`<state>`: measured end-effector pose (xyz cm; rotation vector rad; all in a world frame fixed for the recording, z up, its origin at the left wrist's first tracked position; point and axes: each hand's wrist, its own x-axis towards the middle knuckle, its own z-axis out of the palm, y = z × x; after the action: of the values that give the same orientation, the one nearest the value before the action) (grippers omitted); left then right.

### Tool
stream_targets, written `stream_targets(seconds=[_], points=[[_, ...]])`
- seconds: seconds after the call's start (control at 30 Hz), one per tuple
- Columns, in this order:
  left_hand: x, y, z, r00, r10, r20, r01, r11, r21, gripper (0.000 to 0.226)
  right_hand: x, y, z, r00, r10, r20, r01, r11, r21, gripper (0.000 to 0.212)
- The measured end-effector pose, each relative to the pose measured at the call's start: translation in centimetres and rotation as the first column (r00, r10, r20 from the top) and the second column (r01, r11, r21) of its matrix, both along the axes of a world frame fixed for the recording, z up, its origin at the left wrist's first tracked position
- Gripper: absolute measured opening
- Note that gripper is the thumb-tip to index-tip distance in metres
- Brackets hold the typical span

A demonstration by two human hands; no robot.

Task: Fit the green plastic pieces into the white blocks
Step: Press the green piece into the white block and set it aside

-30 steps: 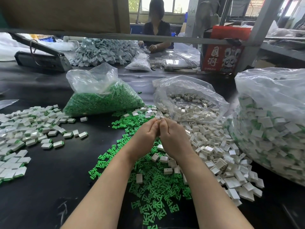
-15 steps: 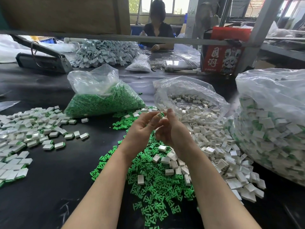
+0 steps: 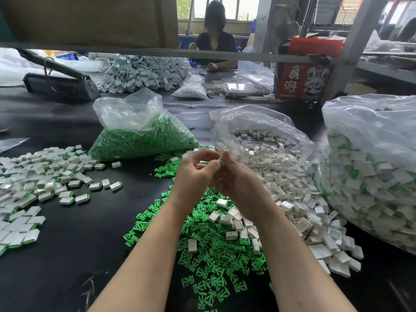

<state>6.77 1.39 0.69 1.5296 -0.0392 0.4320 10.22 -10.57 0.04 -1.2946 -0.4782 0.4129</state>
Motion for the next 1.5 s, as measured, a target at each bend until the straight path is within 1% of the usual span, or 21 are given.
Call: stream_targets(seconds=[0.1,0.2,0.27,0.33,0.43,0.47,0.57,0.67,0.77,0.87,0.93,1.2,1.33,1.5], points=[[0.1,-0.1,0.1,0.999,0.017,-0.035,-0.018,0.999,-0.042,0.012,-0.2,-0.1,0.1,1.0,-0.003,0.029,0.004,1.0,-0.021,0.064],[0.3,-0.4,0.1,0.997,0.037,-0.064,-0.042,0.996,-0.076,0.009,-0.4,0.1,0.3,0.998,-0.028,0.059,0.032,0.997,-0.067,0.049],[0.3,-0.5,0.1,0.996,0.035,-0.082,-0.043,0.994,-0.098,0.008,-0.5,0.2,0.4,0.997,-0.042,0.065,0.048,0.995,-0.085,0.044],[0.3,-0.5,0.1,0.996,0.02,-0.085,-0.031,0.992,-0.122,0.009,-0.5,0.3,0.5,0.996,-0.048,0.078,0.056,0.993,-0.105,0.049],[0.2,-0.6,0.2,0.996,0.015,-0.091,-0.03,0.986,-0.165,0.013,-0.7,0.3,0.5,0.995,-0.048,0.092,0.057,0.993,-0.099,0.063],[0.3,-0.6,0.2,0.995,0.01,-0.097,-0.027,0.983,-0.181,0.013,-0.7,0.2,0.6,0.994,-0.049,0.093,0.058,0.994,-0.094,0.064],[0.5,-0.5,0.0,0.99,-0.014,-0.138,-0.016,0.977,-0.211,0.013,-0.6,0.2,0.5,0.994,-0.055,0.099,0.065,0.993,-0.101,0.058],[0.4,-0.3,-0.2,0.981,-0.077,-0.176,0.027,0.962,-0.272,0.016,-0.6,0.5,0.4,0.989,-0.101,0.108,0.115,0.985,-0.132,0.051],[0.4,-0.3,-0.2,0.98,-0.133,-0.146,0.078,0.94,-0.333,0.023,-0.7,0.6,0.4,0.982,-0.14,0.129,0.157,0.979,-0.133,0.045],[0.3,-0.5,-0.1,0.978,-0.159,-0.138,0.099,0.925,-0.366,0.018,-0.7,0.7,0.2,0.975,-0.169,0.142,0.186,0.976,-0.116,0.045],[0.3,-0.6,-0.1,0.976,-0.164,-0.145,0.1,0.924,-0.37,0.017,-0.8,0.7,0.2,0.971,-0.185,0.15,0.203,0.973,-0.111,0.041],[0.2,-0.8,-0.1,0.974,-0.179,-0.138,0.115,0.918,-0.379,0.017,-1.0,0.9,0.3,0.965,-0.212,0.156,0.231,0.966,-0.115,0.045],[0.2,-0.8,-0.2,0.976,-0.171,-0.137,0.11,0.922,-0.372,0.018,-1.1,0.9,0.3,0.966,-0.216,0.141,0.231,0.967,-0.104,0.047],[0.3,-0.8,-0.4,0.975,-0.175,-0.138,0.112,0.92,-0.376,0.017,-1.0,1.0,0.2,0.969,-0.218,0.117,0.23,0.968,-0.101,0.044]])
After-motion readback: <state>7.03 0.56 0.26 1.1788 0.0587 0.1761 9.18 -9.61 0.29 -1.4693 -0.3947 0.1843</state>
